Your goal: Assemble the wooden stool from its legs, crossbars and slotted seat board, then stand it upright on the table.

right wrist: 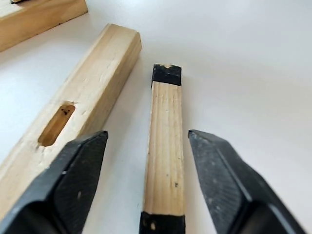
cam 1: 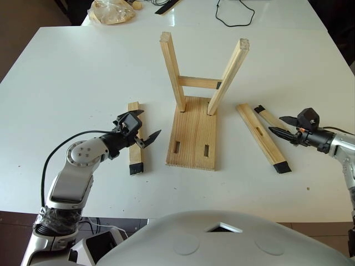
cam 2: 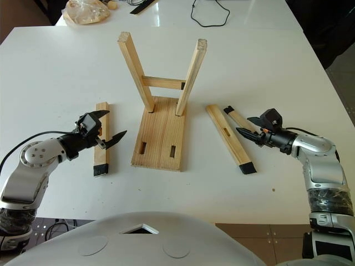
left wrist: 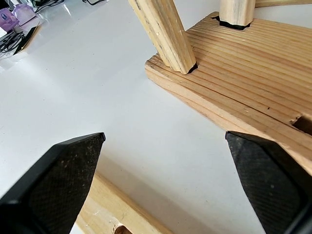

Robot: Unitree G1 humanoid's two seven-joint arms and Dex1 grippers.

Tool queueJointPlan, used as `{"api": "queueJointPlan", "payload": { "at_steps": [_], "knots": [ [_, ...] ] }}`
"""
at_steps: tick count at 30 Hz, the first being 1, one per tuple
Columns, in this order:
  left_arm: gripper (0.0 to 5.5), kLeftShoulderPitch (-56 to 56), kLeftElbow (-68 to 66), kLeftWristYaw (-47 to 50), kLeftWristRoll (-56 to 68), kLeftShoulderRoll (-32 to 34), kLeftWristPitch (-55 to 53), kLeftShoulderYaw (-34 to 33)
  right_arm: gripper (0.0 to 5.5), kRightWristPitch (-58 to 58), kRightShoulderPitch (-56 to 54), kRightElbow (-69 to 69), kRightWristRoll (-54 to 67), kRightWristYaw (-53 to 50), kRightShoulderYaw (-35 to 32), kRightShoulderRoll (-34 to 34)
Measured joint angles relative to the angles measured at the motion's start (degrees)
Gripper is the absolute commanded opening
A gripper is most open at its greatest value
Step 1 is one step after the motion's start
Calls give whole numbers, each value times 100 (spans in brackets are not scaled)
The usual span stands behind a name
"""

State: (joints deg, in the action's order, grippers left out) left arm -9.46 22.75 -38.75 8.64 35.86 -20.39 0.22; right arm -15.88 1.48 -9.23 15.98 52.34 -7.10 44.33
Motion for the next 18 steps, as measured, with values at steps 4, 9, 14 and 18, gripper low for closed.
{"api": "queueJointPlan", "payload": {
  "at_steps": [4,9,14,18],
  "knots": [
    [456,66,-38,-13,-1,4,1,0,315,284,-41,-358,-302,-74,15,71],
    [456,121,-81,-21,-2,6,4,1,315,735,-35,-701,-516,-41,99,95],
    [456,137,-90,-37,-2,6,5,1,256,955,-42,-853,-532,32,108,97],
    [456,204,-140,-92,3,21,6,-1,190,993,-30,-903,-484,161,113,99]
  ]
}}
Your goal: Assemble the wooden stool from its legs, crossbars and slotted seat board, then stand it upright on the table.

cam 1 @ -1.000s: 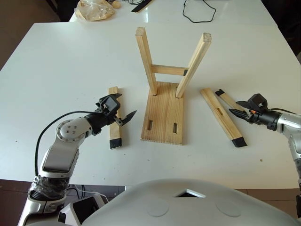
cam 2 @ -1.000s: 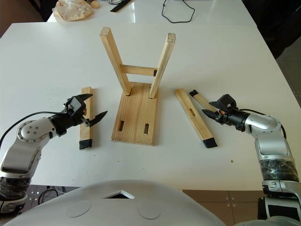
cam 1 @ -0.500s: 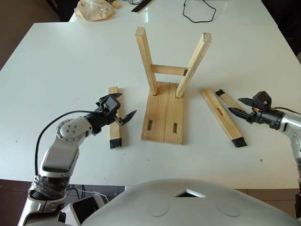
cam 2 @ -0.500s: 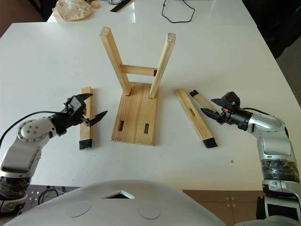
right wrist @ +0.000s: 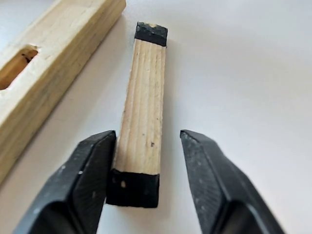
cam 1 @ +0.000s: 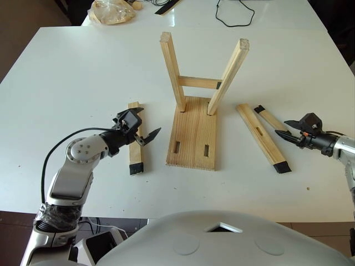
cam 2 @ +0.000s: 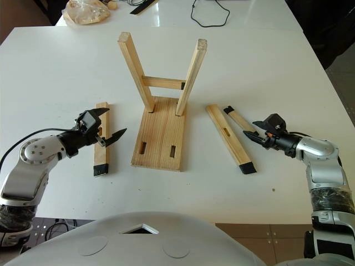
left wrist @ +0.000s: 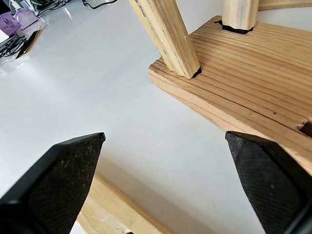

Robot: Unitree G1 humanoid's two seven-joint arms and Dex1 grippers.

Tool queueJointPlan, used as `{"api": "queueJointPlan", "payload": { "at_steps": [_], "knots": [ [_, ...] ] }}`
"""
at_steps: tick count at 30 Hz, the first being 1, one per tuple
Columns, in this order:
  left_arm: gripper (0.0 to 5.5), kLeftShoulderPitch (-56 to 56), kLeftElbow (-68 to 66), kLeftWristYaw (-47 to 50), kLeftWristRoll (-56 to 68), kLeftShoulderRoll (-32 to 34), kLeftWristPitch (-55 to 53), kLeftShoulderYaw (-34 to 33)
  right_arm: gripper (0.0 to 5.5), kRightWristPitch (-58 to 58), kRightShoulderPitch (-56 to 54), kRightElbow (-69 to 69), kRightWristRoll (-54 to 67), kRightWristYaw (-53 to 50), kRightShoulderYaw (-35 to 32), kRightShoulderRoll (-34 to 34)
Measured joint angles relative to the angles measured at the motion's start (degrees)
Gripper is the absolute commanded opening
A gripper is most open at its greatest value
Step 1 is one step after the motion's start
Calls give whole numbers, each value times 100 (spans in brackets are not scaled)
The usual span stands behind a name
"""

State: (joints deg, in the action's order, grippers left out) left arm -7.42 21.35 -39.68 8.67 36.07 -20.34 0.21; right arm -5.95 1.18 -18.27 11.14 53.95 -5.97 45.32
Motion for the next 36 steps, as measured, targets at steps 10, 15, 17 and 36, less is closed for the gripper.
{"api": "queueJointPlan", "payload": {
  "at_steps": [10,15,17,36],
  "knots": [
    [456,169,-109,-54,21,5,19,-17,130,-9,23,31,15,70,2,-1],
    [456,187,107,-99,492,-14,-187,-320,130,-425,-56,53,330,90,-168,-65],
    [456,272,435,-178,1052,-35,-446,-585,130,-843,-227,332,865,108,-497,-132],
    [311,1537,2142,98,5495,-12,-2099,-793,130,-4295,-931,4314,5714,481,-793,-111]
  ]
}}
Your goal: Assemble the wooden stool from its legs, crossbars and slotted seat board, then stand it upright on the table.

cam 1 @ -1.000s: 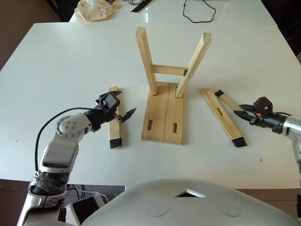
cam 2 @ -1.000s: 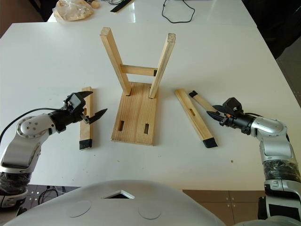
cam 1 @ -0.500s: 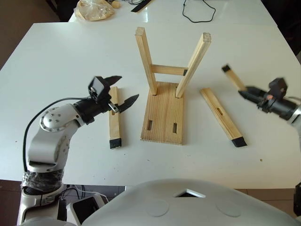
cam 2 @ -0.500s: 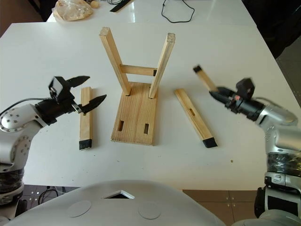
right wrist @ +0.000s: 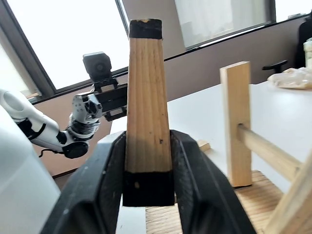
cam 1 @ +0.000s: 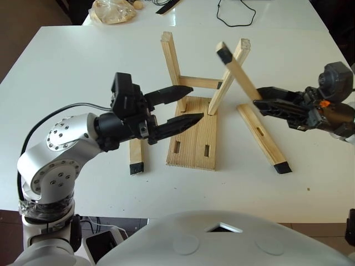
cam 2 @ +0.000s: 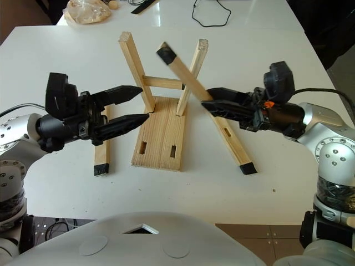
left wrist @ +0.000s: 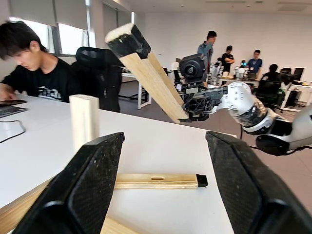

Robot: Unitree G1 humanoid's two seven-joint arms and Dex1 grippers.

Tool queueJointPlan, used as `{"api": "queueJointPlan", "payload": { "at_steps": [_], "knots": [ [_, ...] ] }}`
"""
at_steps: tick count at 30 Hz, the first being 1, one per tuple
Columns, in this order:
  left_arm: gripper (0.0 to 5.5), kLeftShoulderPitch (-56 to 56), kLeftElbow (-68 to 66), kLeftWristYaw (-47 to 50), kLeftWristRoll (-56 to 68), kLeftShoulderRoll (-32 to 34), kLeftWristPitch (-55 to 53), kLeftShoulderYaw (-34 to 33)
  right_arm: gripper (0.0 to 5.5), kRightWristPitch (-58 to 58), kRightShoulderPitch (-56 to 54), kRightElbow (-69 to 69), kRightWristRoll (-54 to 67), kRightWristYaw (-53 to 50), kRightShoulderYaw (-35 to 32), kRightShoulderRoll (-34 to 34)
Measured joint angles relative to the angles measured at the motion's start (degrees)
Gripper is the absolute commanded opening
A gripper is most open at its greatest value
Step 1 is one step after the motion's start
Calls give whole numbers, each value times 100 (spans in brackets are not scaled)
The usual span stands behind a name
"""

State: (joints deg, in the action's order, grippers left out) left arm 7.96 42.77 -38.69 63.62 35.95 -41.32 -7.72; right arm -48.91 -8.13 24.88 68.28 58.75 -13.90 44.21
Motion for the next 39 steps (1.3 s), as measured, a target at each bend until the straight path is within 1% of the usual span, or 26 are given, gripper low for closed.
{"api": "queueJointPlan", "payload": {
  "at_steps": [5,9,16,17,21,23,28,37,38,39],
  "knots": [
    [311,285,-87,112,171,-29,-24,110,130,-56,-183,148,13,102,398,-105],
    [311,433,-93,162,348,-36,-35,155,130,-1,-182,144,-249,289,700,-114],
    [311,495,-94,200,419,-71,-37,427,130,157,-276,-47,-543,496,978,-258],
    [292,495,-94,202,419,-86,-36,484,130,167,-298,-60,-556,508,991,-291],
    [250,489,-95,223,351,-128,4,549,130,195,-323,-85,-586,535,1034,-380],
    [217,451,-98,203,179,-138,89,619,130,254,-355,-106,-659,542,1110,-437],
    [157,364,-126,106,-28,-138,212,684,130,365,-377,-108,-797,567,1179,-574],
    [153,202,-276,-262,-360,-10,471,791,130,453,-417,-145,-1141,581,1297,-696],
    [153,202,-289,-270,-366,-3,474,792,166,453,-416,-145,-1156,581,1298,-714],
    [152,202,-304,-291,-381,9,481,791,174,455,-418,-141,-1205,579,1307,-736]
  ]
}}
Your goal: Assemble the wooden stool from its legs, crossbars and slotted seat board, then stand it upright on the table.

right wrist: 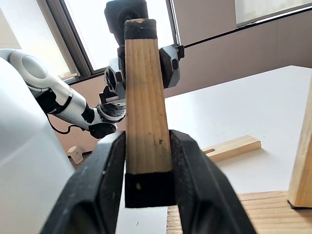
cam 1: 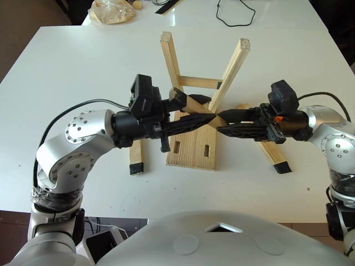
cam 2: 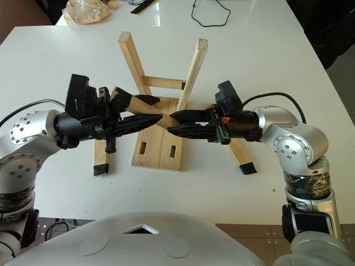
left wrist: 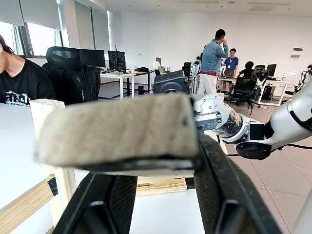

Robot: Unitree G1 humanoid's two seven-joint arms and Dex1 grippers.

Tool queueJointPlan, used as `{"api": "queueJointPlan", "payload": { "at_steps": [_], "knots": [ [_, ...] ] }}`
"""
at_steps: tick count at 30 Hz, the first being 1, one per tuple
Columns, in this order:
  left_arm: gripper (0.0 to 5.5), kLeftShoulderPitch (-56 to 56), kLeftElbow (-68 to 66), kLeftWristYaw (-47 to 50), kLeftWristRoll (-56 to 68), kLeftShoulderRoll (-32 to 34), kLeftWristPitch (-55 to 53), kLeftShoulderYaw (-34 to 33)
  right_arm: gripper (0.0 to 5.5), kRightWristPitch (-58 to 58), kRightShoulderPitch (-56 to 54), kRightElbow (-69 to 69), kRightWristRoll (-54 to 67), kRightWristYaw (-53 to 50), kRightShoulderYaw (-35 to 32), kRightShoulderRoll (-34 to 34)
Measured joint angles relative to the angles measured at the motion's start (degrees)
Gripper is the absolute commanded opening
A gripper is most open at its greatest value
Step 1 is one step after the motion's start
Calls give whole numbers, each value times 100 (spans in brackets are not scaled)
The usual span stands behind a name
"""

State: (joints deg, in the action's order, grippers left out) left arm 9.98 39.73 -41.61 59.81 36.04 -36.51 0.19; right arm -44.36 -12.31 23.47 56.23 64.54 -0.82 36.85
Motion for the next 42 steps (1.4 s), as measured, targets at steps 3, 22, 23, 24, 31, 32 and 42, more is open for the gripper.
{"api": "queueJointPlan", "payload": {
  "at_steps": [3,22,23,24,31,32,42],
  "knots": [
    [129,-14,-3,-60,-146,61,-16,60,226,12,-6,-24,-178,-141,54,-35],
    [129,-1307,-406,-227,-1011,629,274,-1443,247,1274,-58,-1337,-2068,266,658,158],
    [129,-1415,-462,-209,-1052,647,276,-1569,247,1298,-66,-1353,-2069,290,657,155],
    [129,-1493,-575,-193,-1214,692,311,-1671,247,1323,-65,-1382,-2072,308,657,152],
    [129,-1321,-2037,-698,-2813,1083,1496,-1534,247,1455,409,-1204,-2124,-18,443,116],
    [129,-1344,-2138,-901,-2830,1149,1567,-1548,247,1474,503,-1184,-2136,-70,419,116],
    [129,-1621,-2805,-2278,-3070,1604,1882,-1413,247,1628,701,-1096,-2402,-404,419,-23]
  ]
}}
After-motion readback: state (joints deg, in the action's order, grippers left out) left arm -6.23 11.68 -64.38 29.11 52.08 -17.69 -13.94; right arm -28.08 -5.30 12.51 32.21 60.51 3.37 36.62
